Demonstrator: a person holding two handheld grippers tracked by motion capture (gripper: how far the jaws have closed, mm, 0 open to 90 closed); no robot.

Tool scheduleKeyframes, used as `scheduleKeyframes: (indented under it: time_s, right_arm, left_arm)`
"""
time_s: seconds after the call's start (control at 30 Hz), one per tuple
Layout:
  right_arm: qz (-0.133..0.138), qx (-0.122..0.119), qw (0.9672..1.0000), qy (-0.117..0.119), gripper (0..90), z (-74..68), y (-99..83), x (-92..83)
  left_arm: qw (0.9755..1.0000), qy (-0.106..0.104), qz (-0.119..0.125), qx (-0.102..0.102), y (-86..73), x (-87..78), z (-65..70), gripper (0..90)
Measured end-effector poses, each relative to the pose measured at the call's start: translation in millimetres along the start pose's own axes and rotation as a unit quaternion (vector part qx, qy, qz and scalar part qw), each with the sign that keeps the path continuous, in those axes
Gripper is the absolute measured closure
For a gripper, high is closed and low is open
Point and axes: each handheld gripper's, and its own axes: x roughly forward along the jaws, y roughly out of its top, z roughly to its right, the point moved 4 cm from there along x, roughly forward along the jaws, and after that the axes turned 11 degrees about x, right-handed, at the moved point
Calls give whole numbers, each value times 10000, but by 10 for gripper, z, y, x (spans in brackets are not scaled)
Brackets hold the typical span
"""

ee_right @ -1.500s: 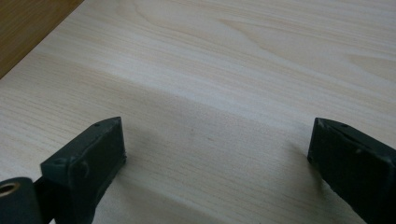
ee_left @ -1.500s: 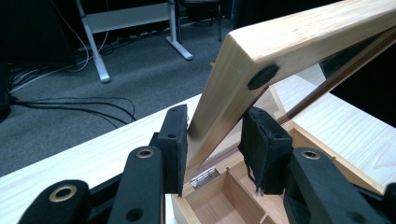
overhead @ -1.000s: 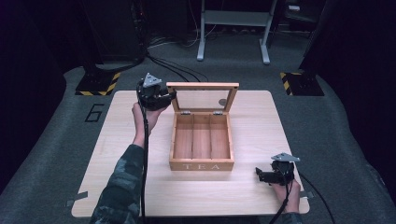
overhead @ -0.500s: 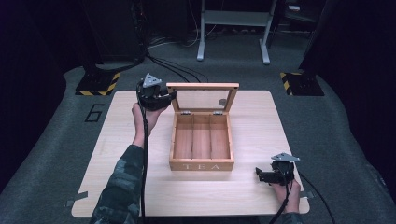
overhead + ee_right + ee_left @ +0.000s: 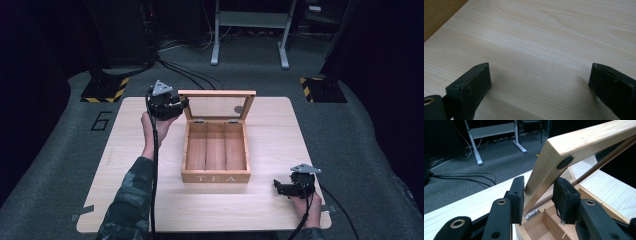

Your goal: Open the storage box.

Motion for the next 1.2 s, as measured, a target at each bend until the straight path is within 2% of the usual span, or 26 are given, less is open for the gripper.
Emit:
scheduleKeyframes:
  time_s: [0.17,0.27,0.47,0.77,1.03,1.2]
  right_arm:
    - [-15,15,10000,4,35,-2,-1,-2]
    - [-9,6,10000,2,34,-1,0,-1]
    - [-5,-4,10000,1,35,0,0,0]
    - [-5,-5,10000,-2,35,0,0,-1]
    - [-4,21,10000,-17,35,-4,-1,-1]
    - [0,9,10000,-14,35,-3,-1,-1]
  left_arm:
    - [10000,5,36,-5,-50,-46,58,614]
    - [10000,34,56,58,-100,-86,110,612]
    - [9998,103,128,122,-230,-179,251,605]
    - [9995,97,196,209,-427,-292,426,588]
    - [9992,127,164,345,-613,-342,559,553]
    - [9993,121,139,319,-738,-356,647,524]
